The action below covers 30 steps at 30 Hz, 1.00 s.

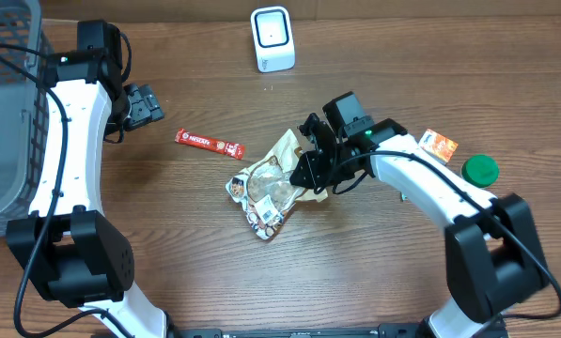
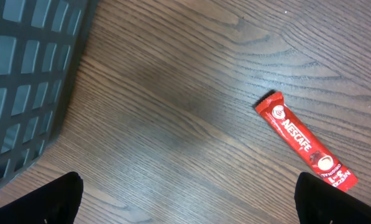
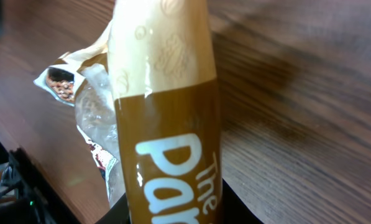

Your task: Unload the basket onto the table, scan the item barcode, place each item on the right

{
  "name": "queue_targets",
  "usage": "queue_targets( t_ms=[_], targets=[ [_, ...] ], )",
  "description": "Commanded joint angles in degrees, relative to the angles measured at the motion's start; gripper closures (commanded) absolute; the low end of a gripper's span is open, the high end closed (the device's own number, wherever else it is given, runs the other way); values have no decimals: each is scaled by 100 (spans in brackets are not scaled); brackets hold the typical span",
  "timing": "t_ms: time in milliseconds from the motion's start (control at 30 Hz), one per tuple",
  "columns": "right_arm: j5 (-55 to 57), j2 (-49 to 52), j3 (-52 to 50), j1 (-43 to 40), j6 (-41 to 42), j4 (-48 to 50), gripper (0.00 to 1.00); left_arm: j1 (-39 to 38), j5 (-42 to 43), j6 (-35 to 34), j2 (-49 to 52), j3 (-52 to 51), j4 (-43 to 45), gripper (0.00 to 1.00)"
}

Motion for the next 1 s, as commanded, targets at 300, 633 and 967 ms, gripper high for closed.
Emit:
queue_targets(
  t_ms=[300, 633, 967],
  targets=[
    [1897, -1626, 1908, -46, -1880, 599, 96, -4, -98, 44, 4, 92, 2, 0],
    [3425, -833, 1969, -11, -2802, 3259, 96, -4, -98, 44, 4, 90, 2, 0],
    [5101, 1117, 1969, 332, -4450, 6078, 96, -4, -96, 44, 4, 90, 4, 0]
  ],
)
